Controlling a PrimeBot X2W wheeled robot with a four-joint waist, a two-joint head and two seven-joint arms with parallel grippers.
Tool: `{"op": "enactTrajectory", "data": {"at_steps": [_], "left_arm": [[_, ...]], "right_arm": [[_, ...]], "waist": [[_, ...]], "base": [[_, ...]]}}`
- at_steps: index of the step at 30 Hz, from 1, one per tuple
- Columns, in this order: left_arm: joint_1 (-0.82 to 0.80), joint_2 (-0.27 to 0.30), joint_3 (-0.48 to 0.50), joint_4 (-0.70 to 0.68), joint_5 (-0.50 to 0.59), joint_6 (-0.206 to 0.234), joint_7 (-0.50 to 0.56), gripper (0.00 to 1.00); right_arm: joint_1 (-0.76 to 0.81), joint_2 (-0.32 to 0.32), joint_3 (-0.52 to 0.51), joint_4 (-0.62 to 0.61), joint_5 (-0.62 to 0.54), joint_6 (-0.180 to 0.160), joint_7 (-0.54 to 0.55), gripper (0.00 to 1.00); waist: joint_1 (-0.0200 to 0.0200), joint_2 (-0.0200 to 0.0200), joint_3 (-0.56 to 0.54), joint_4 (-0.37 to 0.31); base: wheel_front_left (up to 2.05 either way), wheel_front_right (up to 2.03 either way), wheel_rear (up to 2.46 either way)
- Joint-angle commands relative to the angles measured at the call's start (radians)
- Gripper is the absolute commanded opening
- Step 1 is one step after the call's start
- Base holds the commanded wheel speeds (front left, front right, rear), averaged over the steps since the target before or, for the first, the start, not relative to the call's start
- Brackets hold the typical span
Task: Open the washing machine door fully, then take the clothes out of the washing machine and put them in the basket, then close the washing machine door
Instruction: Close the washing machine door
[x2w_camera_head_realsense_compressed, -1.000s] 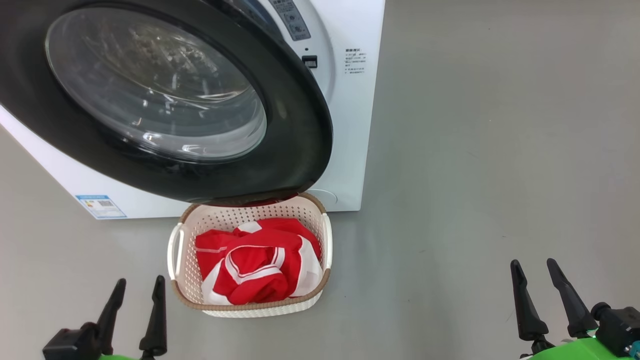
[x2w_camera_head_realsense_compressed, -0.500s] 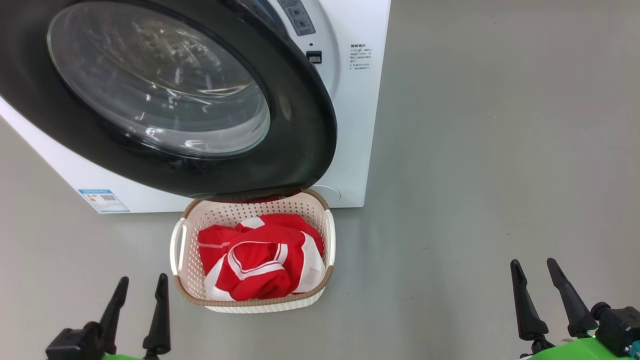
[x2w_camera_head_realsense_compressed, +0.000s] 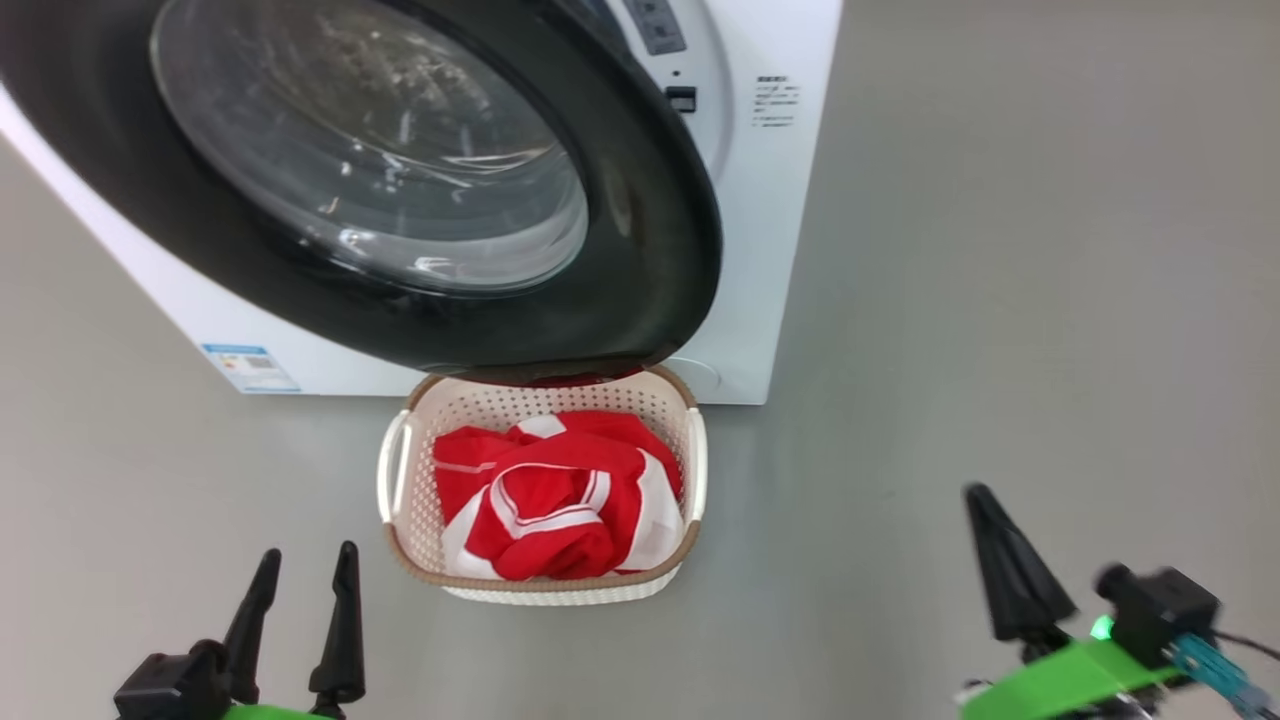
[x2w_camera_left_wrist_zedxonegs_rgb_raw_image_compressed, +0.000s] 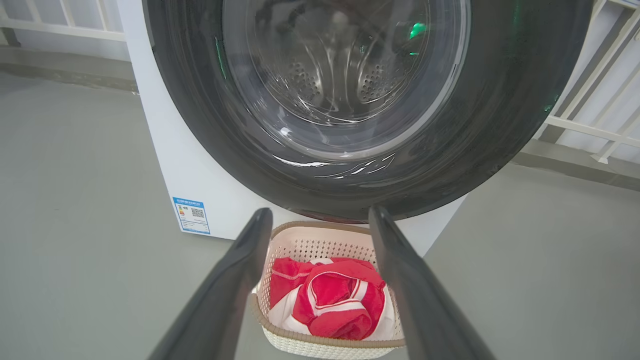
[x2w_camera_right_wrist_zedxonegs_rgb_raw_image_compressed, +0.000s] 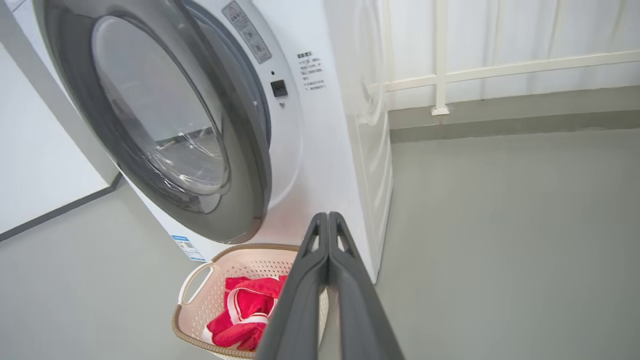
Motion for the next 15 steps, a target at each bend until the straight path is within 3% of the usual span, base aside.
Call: {"op": "enactTrajectory", "data": {"at_steps": [1, 8, 15], "left_arm": [[-0.028, 0.007, 0.034, -0.025, -0.015, -0.006, -0.008, 1.0], [-0.041, 0.001, 0.02, -0.025, -0.067, -0.006, -0.008, 1.0], [-0.067, 0.001, -0.017, -0.023, -0.118, -0.006, -0.008, 1.0]], "right_arm": [[-0.08, -0.012, 0.078, -0.008, 0.008, 0.008, -0.006, 0.0], [-0.247, -0.017, 0.196, 0.059, 0.028, 0.008, -0.006, 0.0], [-0.416, -0.032, 0.225, 0.117, 0.053, 0.008, -0.006, 0.0]], "waist": [[-0.0001, 0.0, 0.009, 0.033], [-0.0001, 0.0, 0.03, 0.106], [-0.0001, 0.0, 0.074, 0.176]], "base": [[0.0, 0.0, 0.0], [0.0, 0.0, 0.0], [0.0, 0.0, 0.0]]}}
